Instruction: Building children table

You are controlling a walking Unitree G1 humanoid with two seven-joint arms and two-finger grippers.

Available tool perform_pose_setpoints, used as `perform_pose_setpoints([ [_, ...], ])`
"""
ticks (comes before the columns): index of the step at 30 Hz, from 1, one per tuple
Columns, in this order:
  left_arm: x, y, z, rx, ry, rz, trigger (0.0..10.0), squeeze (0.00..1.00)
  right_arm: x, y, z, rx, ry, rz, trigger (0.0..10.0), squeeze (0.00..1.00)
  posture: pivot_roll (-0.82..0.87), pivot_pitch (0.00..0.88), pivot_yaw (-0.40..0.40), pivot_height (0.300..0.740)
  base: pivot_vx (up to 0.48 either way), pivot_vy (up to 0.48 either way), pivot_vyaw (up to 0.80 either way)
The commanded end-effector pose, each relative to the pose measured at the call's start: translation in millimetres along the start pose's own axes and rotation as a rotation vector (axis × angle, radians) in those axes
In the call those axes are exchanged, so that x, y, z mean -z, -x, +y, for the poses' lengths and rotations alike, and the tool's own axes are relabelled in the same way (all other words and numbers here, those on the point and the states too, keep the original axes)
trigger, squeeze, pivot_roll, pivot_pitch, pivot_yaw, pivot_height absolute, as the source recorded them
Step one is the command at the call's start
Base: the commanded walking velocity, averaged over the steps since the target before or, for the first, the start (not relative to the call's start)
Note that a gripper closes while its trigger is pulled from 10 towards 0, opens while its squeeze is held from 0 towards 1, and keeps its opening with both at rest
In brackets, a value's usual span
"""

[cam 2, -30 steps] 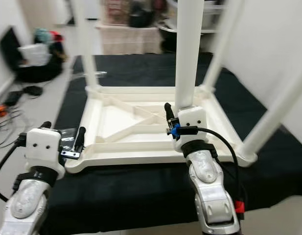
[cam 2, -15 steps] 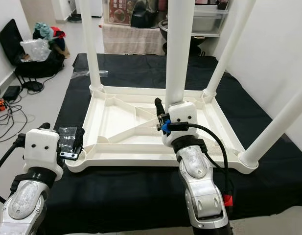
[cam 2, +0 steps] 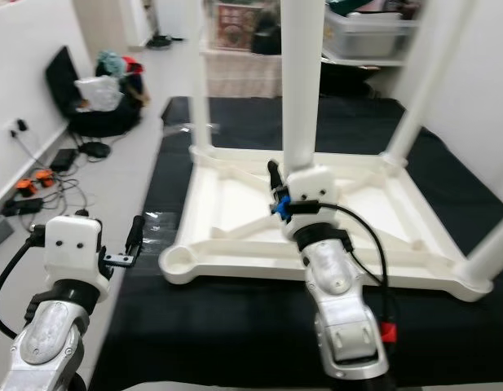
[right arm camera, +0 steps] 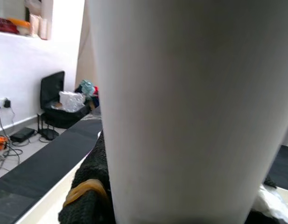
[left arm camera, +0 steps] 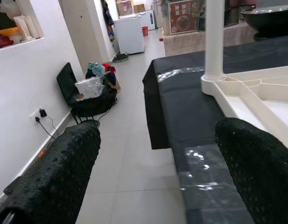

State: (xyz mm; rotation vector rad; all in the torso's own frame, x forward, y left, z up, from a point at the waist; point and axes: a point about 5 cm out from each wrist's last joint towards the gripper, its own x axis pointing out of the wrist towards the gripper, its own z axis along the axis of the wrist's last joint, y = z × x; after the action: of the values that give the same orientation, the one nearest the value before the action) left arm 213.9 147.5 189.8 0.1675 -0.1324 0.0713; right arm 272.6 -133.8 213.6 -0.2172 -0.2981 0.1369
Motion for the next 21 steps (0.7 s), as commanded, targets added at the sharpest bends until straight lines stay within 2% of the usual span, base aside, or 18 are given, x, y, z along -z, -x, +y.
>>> perform_pose_setpoints([
  [1,-0.6,0.2,-3.1,0.007,0.010,0.009,10.0,0.00,0.2,2.3,-9.0,0.041,0.005,0.013,10.0,0.00,0.02,0.079,-0.056,0.740,0.000,0.000,0.00],
  [16,-4.3,-1.4,-0.2,-0.023,0.029,0.017,10.0,0.00,-2.8,0.9,-11.7,0.049,-0.007,0.015,10.0,0.00,0.02,0.092,-0.066,0.740,0.000,0.000,0.00],
  [18,-4.6,-2.8,2.0,-0.038,0.012,0.023,10.0,0.00,-3.2,0.8,-11.6,0.047,-0.002,0.016,10.0,0.00,0.02,0.094,-0.066,0.740,0.000,-0.368,0.00],
  [21,-5.2,-4.6,3.3,-0.053,0.032,0.026,10.0,0.00,-3.8,0.5,-12.1,0.047,-0.002,0.017,10.0,0.00,0.02,0.091,-0.068,0.740,0.000,-0.433,0.00],
])
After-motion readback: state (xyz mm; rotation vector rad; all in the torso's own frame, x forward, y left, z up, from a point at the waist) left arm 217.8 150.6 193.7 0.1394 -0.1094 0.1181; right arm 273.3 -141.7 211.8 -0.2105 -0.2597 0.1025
